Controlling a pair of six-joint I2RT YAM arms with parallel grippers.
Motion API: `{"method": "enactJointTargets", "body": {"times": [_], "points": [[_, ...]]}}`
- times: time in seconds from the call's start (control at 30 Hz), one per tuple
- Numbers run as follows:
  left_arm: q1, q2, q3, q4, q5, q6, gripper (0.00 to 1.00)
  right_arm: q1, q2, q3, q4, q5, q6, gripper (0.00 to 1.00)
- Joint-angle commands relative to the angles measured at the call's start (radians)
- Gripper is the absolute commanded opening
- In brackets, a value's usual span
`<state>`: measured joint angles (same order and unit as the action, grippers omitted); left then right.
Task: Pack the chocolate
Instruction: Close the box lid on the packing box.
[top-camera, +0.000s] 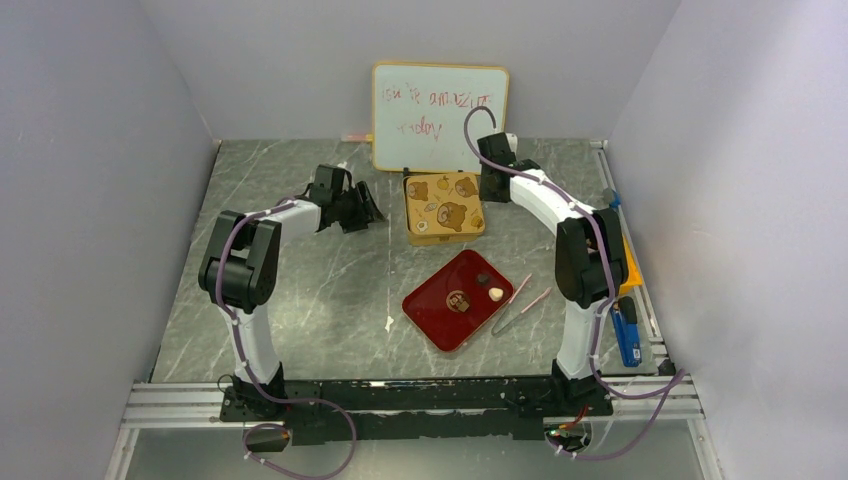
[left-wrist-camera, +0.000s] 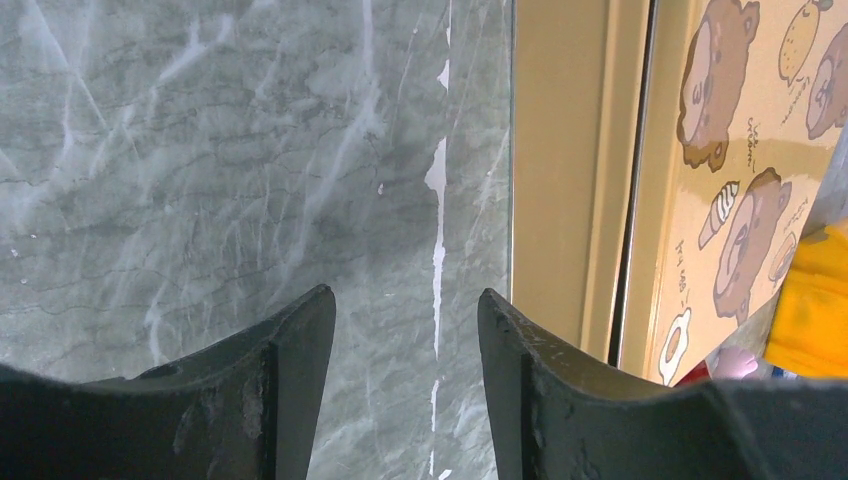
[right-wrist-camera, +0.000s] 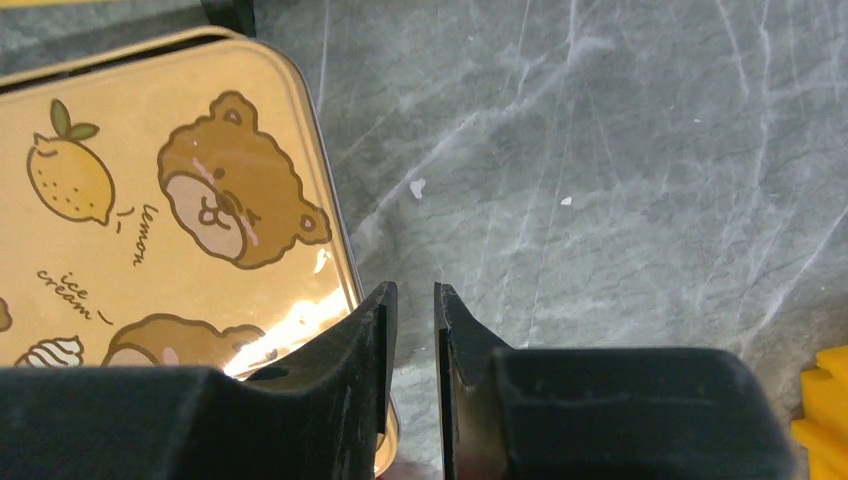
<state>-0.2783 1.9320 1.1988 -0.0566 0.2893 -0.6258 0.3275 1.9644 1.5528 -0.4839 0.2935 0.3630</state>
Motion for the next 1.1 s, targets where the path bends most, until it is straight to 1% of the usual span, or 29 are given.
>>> {"method": "enactJointTargets", "body": {"times": [0.0, 0.23, 0.7, 0.87, 1.07], "points": [[-0.011, -0.045, -0.006, 0.024, -0.011, -0.015, 0.59, -0.003, -0.039, -0.019, 0.023, -0.023, 0.017, 0.24], [-0.035, -0.016, 0.029, 0.014, -0.011, -0.014, 0.59, 0.003, -0.023, -0.034, 0.034, -0.080, 0.036, 0.24], [-0.078, 0.051, 0.128, -0.037, -0.015, -0.004, 0.59, 0.042, 0.032, 0.010, 0.026, -0.107, 0.042, 0.24], [-0.082, 0.054, 0.124, -0.038, -0.020, -0.003, 0.59, 0.046, -0.005, -0.015, 0.055, -0.083, 0.033, 0.24], [-0.084, 0.057, 0.130, -0.039, -0.025, -0.007, 0.59, 0.045, -0.016, 0.016, 0.043, -0.085, 0.016, 0.24]]}}
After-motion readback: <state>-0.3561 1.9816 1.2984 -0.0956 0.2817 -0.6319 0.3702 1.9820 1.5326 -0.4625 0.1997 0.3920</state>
